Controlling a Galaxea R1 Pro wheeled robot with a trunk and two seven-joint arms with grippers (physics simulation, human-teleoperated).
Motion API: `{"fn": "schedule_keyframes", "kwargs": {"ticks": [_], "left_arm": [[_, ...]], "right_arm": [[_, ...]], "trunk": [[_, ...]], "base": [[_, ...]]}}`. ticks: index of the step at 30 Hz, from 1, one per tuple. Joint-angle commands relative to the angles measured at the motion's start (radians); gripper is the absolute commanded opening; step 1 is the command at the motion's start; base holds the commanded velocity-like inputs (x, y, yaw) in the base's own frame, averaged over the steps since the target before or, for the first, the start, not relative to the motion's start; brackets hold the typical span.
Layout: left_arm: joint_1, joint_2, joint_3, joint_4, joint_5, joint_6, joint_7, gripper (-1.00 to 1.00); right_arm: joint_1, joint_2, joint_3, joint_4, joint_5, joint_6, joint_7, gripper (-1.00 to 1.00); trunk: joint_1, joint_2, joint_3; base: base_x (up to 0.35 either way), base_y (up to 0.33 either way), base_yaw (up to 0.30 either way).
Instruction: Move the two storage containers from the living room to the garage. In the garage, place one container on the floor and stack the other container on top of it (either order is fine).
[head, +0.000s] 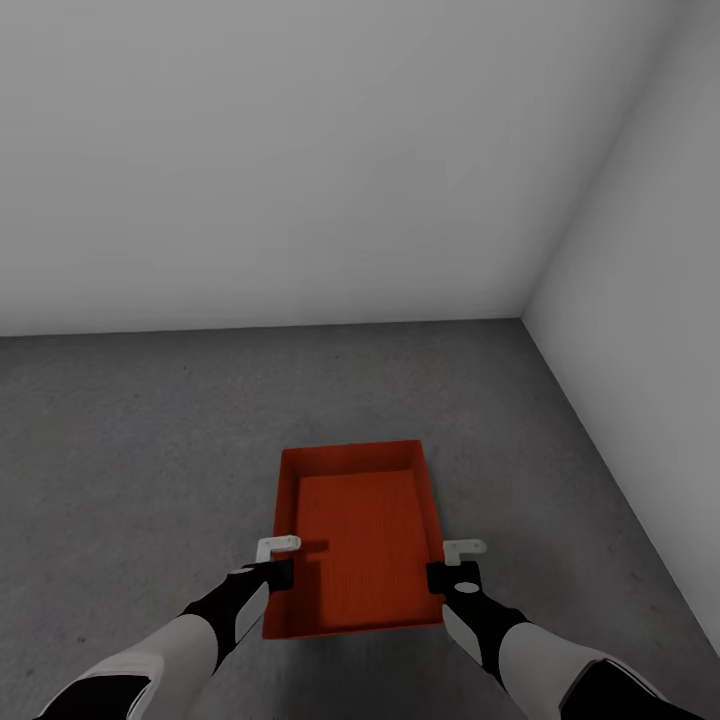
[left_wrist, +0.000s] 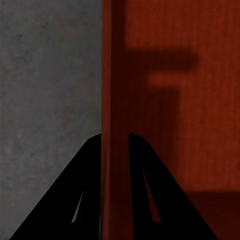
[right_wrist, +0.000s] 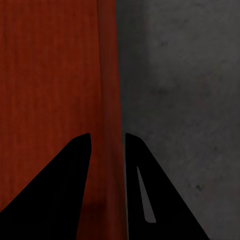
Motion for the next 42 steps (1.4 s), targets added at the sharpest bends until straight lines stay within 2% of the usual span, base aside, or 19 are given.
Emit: {"fn": "schedule_keyframes", "kwargs": {"ticks": [1, 9, 14, 42], "left_arm": [[0.001, 0.001, -0.054, 0.040, -0.057, 0.006, 0.010, -1.00], [0.001, 0.001, -0.054, 0.040, -0.056, 0.006, 0.010, -1.00], [0.001, 0.001, -0.053, 0.040, -0.055, 0.006, 0.010, -1.00], [0.001, 0.001, -0.054, 0.040, -0.057, 0.005, 0.013, -1.00]], "right_arm": [[-0.002, -0.012, -0.040, -0.002, -0.001, -0.003, -0.002, -1.00], [-0.002, -0.012, -0.040, -0.002, -0.001, -0.003, -0.002, -1.00], [-0.002, -0.012, -0.040, -0.002, -0.001, -0.003, -0.002, -1.00], [-0.002, -0.012, -0.040, -0.002, -0.001, -0.008, -0.004, -1.00]], "trunk": [[0.000, 0.000, 0.000], [0.000, 0.000, -0.001], [0.019, -0.035, -0.016], [0.019, -0.035, -0.016]], "base": [[0.000, 0.000, 0.000], [0.000, 0.000, 0.000], [0.000, 0.000, 0.000], [0.000, 0.000, 0.000]]}}
